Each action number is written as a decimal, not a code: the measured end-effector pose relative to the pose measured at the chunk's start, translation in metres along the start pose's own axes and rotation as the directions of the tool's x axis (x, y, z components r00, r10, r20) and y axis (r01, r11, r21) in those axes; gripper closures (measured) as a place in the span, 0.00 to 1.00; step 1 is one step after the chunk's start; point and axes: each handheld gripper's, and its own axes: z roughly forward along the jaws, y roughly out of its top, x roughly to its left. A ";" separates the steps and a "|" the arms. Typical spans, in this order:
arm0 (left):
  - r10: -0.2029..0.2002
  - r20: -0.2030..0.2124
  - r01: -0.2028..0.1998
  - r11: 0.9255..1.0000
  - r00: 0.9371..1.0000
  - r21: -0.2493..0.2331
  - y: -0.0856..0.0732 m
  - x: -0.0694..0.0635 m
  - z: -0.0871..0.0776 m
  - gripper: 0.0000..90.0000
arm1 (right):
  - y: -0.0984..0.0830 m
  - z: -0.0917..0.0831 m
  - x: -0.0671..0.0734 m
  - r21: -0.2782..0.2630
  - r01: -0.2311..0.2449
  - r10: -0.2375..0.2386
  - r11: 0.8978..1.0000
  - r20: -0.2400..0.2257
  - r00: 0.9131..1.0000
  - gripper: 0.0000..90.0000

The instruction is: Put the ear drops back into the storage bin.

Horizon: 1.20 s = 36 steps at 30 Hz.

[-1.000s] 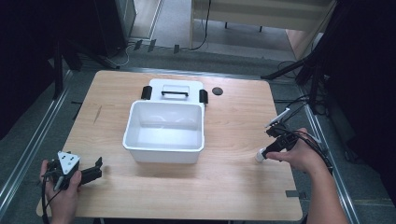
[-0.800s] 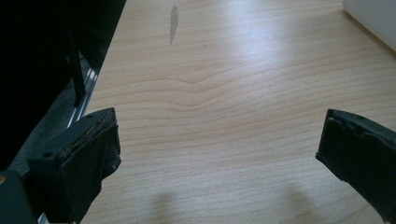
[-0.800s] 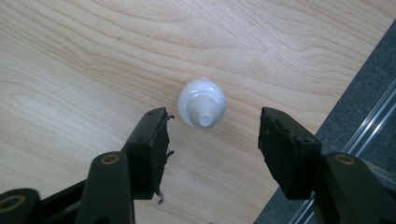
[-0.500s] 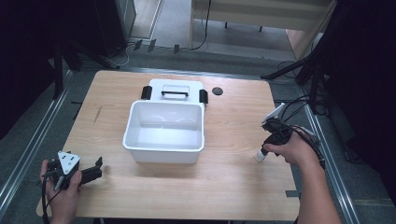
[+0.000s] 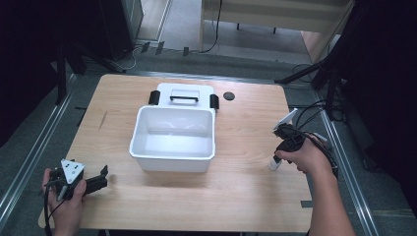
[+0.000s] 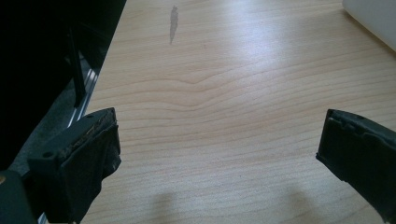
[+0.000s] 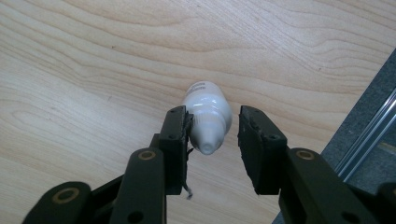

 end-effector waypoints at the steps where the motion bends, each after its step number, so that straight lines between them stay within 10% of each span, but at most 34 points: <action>1: 0.000 0.000 0.000 1.000 1.000 0.000 0.000 0.000 0.000 0.00 | 0.000 0.000 0.000 0.005 -0.009 0.009 1.000 -0.006 1.000 0.72; 36: 0.004 -0.006 -0.004 1.000 1.000 -0.007 0.000 -0.001 0.000 0.00 | 0.002 -0.004 0.000 -0.002 -0.011 0.011 1.000 -0.015 1.000 0.79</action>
